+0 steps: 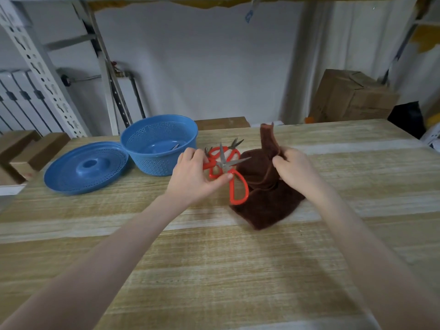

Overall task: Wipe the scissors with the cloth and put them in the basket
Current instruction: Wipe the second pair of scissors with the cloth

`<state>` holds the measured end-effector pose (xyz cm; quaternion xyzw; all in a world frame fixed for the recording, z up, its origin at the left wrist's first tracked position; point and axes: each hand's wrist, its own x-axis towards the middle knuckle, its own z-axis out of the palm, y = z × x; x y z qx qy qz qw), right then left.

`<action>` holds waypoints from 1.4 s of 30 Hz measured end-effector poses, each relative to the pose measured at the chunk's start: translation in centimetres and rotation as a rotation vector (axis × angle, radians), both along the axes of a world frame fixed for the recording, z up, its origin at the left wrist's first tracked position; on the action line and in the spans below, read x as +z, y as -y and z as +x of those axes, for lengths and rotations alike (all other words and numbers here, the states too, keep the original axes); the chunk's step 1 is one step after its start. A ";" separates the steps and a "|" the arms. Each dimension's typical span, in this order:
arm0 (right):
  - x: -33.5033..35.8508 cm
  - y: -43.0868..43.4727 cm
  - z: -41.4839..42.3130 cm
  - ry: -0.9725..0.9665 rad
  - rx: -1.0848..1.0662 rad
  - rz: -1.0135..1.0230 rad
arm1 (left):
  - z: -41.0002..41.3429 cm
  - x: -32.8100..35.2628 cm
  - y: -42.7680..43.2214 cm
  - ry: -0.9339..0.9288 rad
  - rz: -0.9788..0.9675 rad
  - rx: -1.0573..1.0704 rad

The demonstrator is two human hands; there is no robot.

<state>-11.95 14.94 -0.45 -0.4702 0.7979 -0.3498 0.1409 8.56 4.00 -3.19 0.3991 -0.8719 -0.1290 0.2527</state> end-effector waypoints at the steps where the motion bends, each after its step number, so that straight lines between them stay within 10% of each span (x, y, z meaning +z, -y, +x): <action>1: -0.2 -0.1 0.1 0.015 0.003 0.047 | 0.1 0.0 0.0 0.022 0.017 -0.008; 15: -1.2 -0.5 1.2 0.667 0.014 -0.379 | 0.0 1.0 0.1 0.226 -0.141 -0.020; 27: 0.5 0.8 2.9 -0.054 0.296 -0.041 | -0.9 1.2 -0.7 0.271 -0.235 -0.139; 39: -0.4 -1.4 5.0 -0.356 0.079 -0.597 | -1.2 1.6 -0.7 0.204 -0.162 -0.065; 42: -1.7 -1.9 6.8 -0.596 0.101 -0.473 | -1.2 1.8 -0.8 0.184 -0.112 -0.040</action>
